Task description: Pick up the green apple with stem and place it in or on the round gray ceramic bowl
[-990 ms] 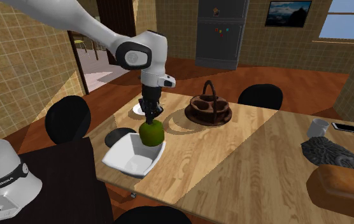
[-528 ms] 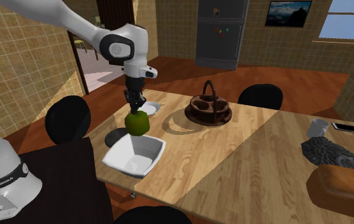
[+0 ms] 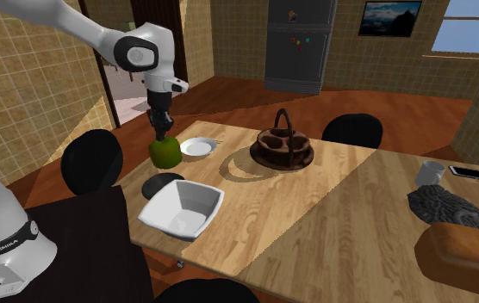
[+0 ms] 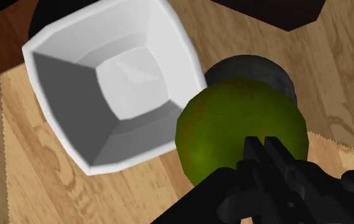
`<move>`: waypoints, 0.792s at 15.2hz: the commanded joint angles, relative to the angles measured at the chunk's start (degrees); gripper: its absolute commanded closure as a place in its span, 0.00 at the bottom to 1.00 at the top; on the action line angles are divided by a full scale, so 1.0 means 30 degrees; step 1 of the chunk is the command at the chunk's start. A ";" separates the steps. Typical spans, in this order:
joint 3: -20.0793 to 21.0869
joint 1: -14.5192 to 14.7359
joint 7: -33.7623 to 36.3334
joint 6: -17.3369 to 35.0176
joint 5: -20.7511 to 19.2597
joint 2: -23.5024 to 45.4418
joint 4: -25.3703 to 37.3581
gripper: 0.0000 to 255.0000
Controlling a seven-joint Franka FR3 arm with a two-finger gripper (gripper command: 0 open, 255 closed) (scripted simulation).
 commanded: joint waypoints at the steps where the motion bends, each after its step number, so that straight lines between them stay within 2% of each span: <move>1: 0.0577 0.0510 0.0976 -0.0099 0.0254 -0.0128 0.0024 1.00; 3: 0.1248 0.1107 0.2085 -0.0291 0.0565 -0.0376 0.0042 1.00; 12: 0.1302 0.1126 0.2017 0.2097 0.0548 0.0929 -0.1045 1.00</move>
